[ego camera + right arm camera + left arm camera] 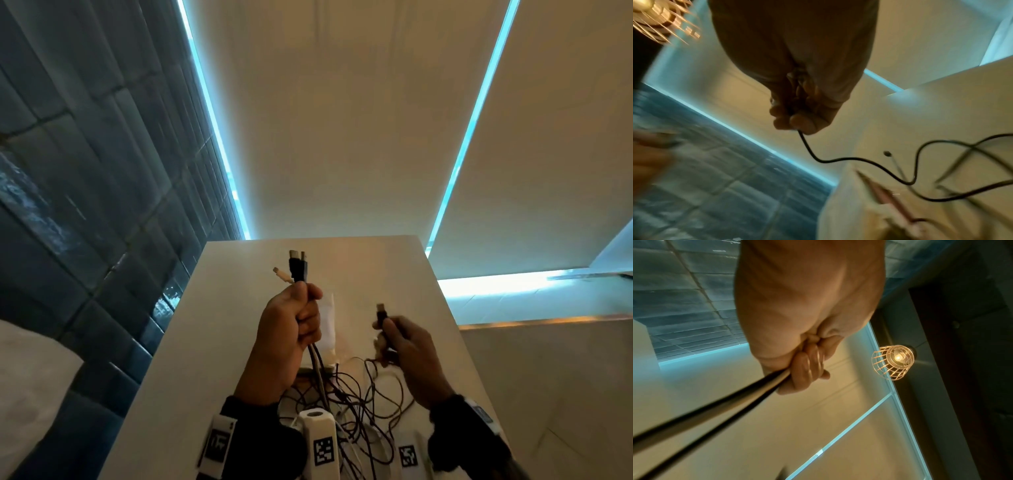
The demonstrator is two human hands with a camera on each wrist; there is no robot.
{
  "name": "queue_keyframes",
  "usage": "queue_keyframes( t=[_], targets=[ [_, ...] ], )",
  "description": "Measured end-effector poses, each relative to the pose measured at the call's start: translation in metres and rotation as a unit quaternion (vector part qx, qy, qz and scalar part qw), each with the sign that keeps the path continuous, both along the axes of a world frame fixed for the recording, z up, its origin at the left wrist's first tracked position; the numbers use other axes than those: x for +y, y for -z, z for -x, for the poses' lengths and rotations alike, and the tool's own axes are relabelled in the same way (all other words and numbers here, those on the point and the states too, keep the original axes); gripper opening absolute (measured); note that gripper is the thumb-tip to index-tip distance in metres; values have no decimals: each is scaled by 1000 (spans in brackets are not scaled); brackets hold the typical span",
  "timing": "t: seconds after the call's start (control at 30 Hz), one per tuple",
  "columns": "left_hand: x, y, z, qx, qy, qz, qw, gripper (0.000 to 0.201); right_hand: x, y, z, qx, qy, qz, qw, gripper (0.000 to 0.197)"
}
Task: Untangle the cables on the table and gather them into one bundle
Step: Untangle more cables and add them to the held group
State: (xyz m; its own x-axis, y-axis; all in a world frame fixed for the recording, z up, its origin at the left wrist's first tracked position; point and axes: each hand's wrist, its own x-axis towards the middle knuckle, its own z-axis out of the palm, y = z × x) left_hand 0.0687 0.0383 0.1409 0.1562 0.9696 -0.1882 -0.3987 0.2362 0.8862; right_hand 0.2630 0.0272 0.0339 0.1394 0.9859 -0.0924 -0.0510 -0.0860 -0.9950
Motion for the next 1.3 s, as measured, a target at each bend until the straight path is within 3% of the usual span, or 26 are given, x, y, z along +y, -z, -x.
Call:
queue_keyframes(
  t=[0.13,0.23,0.3,0.43,0.6,0.73,0.9,1.03,1.3],
  targets=[
    [-3,0,-12,106,26,-27,994,27,1,-58,34,47,-46,-103,992,27],
    [-7,-2,-20,130,49,-62,988,33,-2,-82,53,52,-64,-143,986,31],
    [-8,-2,-22,137,26,-81,987,38,-5,-86,60,58,-73,-150,984,32],
    [-3,-1,-11,156,-46,-94,982,26,-10,-82,64,50,-111,-147,982,23],
    [-5,-1,-12,142,1,-117,983,35,-10,-86,62,32,-93,-154,983,21],
    [-5,0,-12,129,-27,-117,984,31,-9,-93,61,-2,-119,-160,980,26],
    [-3,-3,-13,77,-86,-91,989,34,-11,-86,62,-27,-137,-157,978,27],
    [-1,-9,-9,-29,-103,-58,993,32,-6,-69,58,-115,-123,-135,976,23],
    [2,-6,11,-24,-95,-32,995,25,-1,-11,53,-251,-97,-108,957,25]
  ],
)
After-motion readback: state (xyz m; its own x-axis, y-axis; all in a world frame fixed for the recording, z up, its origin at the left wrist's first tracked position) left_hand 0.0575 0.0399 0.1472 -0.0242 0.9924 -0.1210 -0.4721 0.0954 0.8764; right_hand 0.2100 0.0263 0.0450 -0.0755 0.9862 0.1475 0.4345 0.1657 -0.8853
